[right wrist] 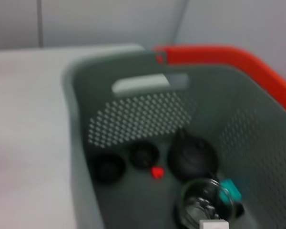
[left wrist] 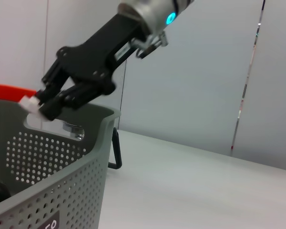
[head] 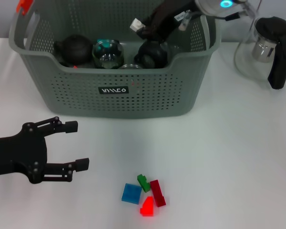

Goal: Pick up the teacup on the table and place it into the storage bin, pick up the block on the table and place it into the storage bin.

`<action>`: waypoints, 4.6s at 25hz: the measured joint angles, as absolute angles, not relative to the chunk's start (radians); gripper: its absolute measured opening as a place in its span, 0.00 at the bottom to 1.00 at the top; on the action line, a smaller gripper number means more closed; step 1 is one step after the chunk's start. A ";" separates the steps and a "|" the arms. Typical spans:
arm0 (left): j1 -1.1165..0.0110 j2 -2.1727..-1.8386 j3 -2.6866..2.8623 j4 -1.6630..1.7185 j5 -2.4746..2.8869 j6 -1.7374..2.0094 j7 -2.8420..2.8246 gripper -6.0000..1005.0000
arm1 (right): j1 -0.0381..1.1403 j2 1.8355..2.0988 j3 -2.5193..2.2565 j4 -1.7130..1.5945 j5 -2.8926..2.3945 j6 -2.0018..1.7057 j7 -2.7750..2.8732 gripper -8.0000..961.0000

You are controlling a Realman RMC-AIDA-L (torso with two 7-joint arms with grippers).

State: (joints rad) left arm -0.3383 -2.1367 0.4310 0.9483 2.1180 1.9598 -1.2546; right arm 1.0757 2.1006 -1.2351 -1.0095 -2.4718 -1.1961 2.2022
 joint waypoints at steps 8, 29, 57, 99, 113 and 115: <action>-0.339 -2.135 0.428 0.949 2.118 1.959 -1.255 0.93 | 1.096 2.102 -1.299 -0.927 -2.484 -1.104 2.207 0.22; -0.336 -2.138 0.428 0.950 2.120 1.968 -1.259 0.93 | 0.875 2.097 -1.300 -1.252 -2.224 -1.225 2.139 0.77; -0.367 -2.129 0.423 0.946 2.113 1.958 -1.276 0.93 | 0.561 2.101 -1.270 -1.438 -2.190 -1.797 1.965 0.97; -0.364 -2.131 0.423 0.943 2.111 1.954 -1.276 0.93 | 0.856 2.112 -2.054 -1.125 -2.375 -1.308 2.181 0.91; -0.362 -2.132 0.423 0.943 2.111 1.950 -1.272 0.93 | 0.858 2.119 -2.079 -1.105 -2.375 -1.284 2.180 0.87; -0.362 -2.132 0.423 0.943 2.111 1.950 -1.272 0.93 | 0.858 2.119 -2.080 -1.105 -2.375 -1.281 2.180 0.87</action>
State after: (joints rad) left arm -0.3619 -2.1322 0.4234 0.9434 2.1107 1.9496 -1.2721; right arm 0.8576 2.1188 -2.0804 -1.1053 -2.3746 -1.2812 2.1800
